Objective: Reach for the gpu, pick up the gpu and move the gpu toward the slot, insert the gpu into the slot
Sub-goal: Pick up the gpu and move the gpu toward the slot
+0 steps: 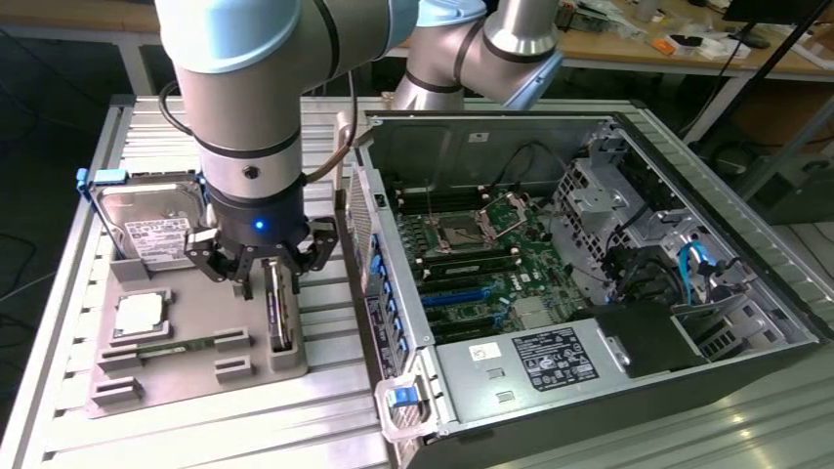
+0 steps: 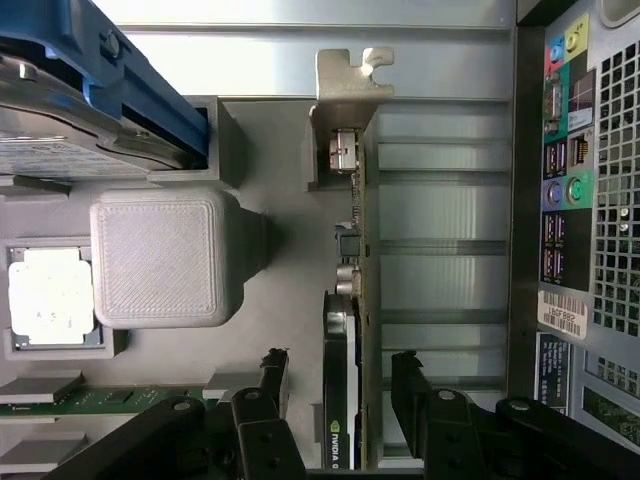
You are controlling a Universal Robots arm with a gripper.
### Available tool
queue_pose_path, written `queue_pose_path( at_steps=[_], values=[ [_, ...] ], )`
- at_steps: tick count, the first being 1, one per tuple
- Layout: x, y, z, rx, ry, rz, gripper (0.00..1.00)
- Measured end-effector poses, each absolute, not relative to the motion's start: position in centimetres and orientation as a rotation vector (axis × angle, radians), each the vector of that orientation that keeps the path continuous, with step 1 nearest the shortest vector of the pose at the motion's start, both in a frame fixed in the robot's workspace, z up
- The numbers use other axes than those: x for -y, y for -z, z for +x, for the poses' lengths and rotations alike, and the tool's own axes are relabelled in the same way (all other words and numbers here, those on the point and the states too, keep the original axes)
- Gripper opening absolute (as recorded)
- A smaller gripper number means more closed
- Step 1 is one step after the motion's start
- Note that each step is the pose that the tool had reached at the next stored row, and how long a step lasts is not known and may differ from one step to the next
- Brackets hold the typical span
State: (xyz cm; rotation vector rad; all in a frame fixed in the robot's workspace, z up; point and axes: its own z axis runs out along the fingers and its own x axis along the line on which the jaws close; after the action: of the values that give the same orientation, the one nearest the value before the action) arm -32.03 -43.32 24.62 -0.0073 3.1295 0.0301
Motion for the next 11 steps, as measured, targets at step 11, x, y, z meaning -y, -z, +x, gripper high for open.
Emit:
queue_pose_path(
  at_steps=[11],
  values=[
    [43.32,-24.62,-32.03,-3.13,-0.03,-0.007,0.54]
  ],
)
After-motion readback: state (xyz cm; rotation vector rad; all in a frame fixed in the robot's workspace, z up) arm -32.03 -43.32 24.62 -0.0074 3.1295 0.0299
